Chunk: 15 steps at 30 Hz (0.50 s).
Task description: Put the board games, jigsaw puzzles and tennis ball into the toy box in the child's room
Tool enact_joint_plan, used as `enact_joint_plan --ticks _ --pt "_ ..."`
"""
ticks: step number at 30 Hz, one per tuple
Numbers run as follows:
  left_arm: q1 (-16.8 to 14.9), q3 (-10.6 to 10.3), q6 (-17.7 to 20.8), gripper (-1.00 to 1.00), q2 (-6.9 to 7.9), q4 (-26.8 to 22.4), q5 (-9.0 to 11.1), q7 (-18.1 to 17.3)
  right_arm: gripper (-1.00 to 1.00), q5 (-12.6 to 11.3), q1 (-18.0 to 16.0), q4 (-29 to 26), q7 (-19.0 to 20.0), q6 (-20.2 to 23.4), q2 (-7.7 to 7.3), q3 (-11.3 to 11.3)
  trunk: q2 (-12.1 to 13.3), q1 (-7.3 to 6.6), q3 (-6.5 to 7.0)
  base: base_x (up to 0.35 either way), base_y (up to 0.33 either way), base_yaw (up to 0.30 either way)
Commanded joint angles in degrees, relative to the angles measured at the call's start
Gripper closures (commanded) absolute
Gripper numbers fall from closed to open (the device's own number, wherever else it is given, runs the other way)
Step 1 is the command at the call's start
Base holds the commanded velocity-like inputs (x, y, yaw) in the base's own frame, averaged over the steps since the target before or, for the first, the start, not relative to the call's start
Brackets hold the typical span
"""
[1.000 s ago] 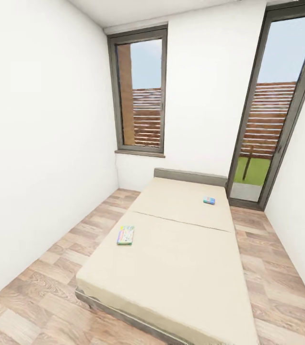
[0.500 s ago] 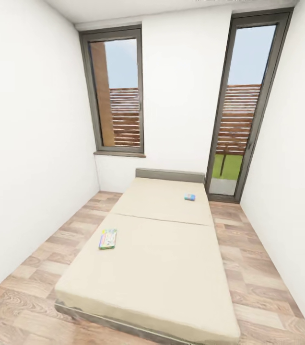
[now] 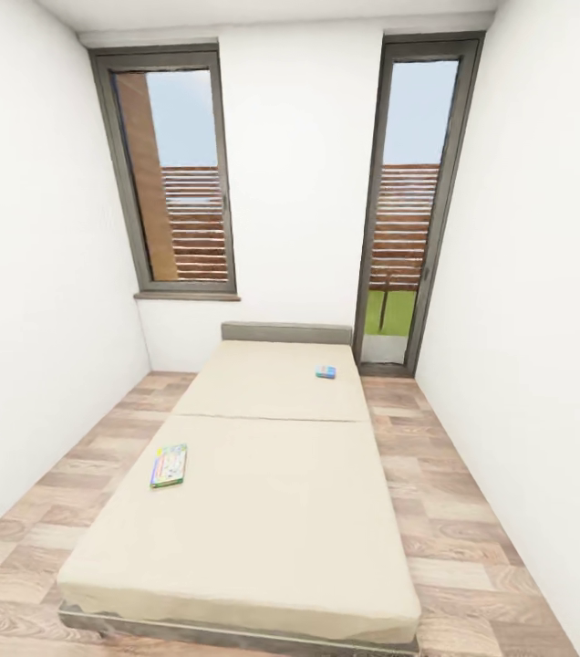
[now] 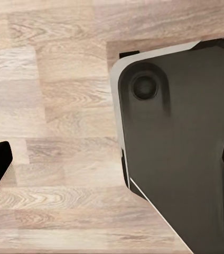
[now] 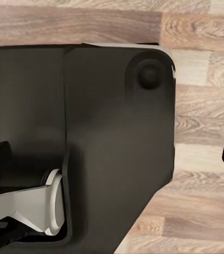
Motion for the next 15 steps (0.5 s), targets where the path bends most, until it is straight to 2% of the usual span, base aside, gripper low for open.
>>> enact_joint_plan --ticks 1,15 --pt "0.0 0.0 -0.2 -1.0 0.02 0.0 -0.5 0.0 -1.0 -0.1 0.0 0.0 0.0 -0.2 0.01 0.0 0.0 0.02 -0.01 0.0 0.0 -0.281" --pt "0.0 0.2 -0.2 -1.0 -0.07 0.0 -0.4 -0.1 -1.0 -0.1 0.0 0.0 0.0 -0.1 0.01 -0.1 0.0 0.02 -0.01 0.0 0.0 -0.281"
